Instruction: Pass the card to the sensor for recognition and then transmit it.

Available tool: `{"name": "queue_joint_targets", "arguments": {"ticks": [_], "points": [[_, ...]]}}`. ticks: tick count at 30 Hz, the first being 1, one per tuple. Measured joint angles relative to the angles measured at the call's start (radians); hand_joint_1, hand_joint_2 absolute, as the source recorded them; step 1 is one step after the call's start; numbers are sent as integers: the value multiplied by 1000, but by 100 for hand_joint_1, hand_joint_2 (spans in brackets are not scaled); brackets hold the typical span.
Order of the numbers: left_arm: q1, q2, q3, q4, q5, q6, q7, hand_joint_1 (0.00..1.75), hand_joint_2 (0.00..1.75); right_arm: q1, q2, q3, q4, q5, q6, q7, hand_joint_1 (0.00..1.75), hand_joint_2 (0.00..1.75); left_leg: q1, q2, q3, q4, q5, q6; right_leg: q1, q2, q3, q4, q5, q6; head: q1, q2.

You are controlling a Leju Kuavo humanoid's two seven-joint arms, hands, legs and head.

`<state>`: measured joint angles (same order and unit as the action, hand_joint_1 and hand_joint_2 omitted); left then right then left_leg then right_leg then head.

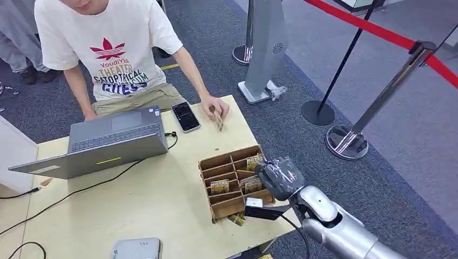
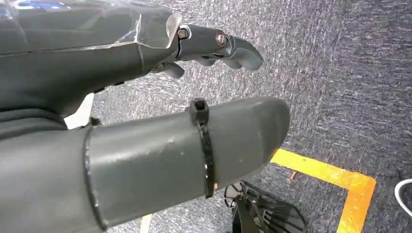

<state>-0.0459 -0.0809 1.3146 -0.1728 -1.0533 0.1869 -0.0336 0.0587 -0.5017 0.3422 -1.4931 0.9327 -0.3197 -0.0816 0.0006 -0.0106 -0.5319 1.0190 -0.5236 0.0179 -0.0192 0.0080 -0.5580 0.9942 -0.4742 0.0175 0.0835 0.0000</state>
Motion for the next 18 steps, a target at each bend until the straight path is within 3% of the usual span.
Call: {"name": "queue_joint_targets", "arguments": {"ticks": [10,11,15,17,18], "points": [[0,-1,0,0,0,2,0,0,0,-33,12,0,3,-4,-6,-24,171,175,0,0,0,0,0,0,0,0,0,0,0,0,0,0],[0,-1,0,0,0,2,0,0,0,-35,13,0,3,-4,-6,-25,154,175,0,0,0,0,0,0,0,0,0,0,0,0,0,0],[0,-1,0,0,0,2,0,0,0,-39,17,0,3,-4,-6,-26,129,175,0,0,0,0,0,0,0,0,0,0,0,0,0,0],[0,-1,0,0,1,2,0,0,0,-40,19,0,3,-3,-6,-26,87,175,0,0,0,0,0,0,0,0,0,0,0,0,0,0],[0,-1,0,0,2,2,0,0,0,-40,21,0,3,-2,-6,-26,80,175,0,0,0,0,0,0,0,0,0,0,0,0,0,0]]}}
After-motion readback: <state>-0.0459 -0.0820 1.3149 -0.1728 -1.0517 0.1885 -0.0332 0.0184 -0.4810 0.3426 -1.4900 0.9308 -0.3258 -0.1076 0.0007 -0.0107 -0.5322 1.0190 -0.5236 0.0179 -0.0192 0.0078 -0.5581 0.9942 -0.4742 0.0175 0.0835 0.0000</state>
